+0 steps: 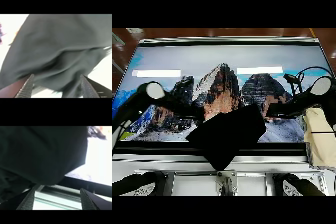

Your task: Fold the shirts.

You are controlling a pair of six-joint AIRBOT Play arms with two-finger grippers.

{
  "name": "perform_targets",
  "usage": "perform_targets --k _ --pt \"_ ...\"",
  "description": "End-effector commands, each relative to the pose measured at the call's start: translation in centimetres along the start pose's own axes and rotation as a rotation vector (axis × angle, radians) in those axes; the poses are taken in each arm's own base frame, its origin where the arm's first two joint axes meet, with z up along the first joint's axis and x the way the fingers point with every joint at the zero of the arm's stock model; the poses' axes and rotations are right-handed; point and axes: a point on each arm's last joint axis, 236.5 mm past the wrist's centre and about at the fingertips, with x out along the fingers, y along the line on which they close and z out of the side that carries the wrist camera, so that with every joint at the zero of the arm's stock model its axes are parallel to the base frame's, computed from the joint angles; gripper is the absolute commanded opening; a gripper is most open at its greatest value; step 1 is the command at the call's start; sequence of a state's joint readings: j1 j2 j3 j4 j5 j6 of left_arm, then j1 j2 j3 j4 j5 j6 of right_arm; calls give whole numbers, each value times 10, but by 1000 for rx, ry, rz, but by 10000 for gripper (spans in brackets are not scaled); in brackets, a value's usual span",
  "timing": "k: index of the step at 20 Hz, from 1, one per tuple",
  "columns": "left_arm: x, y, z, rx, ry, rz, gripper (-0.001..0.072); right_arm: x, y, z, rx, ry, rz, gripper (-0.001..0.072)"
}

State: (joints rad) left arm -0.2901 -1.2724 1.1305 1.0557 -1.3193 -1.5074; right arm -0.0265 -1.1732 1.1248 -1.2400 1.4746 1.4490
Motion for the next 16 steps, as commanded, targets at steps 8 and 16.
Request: perform_targets --k 8,16 --pt "83 28 -119 -387 180 -270 714 43 -43 2 229 111 203 699" --pt "128 21 -90 -448 49 -246 646 47 -58 -5 273 129 135 699"
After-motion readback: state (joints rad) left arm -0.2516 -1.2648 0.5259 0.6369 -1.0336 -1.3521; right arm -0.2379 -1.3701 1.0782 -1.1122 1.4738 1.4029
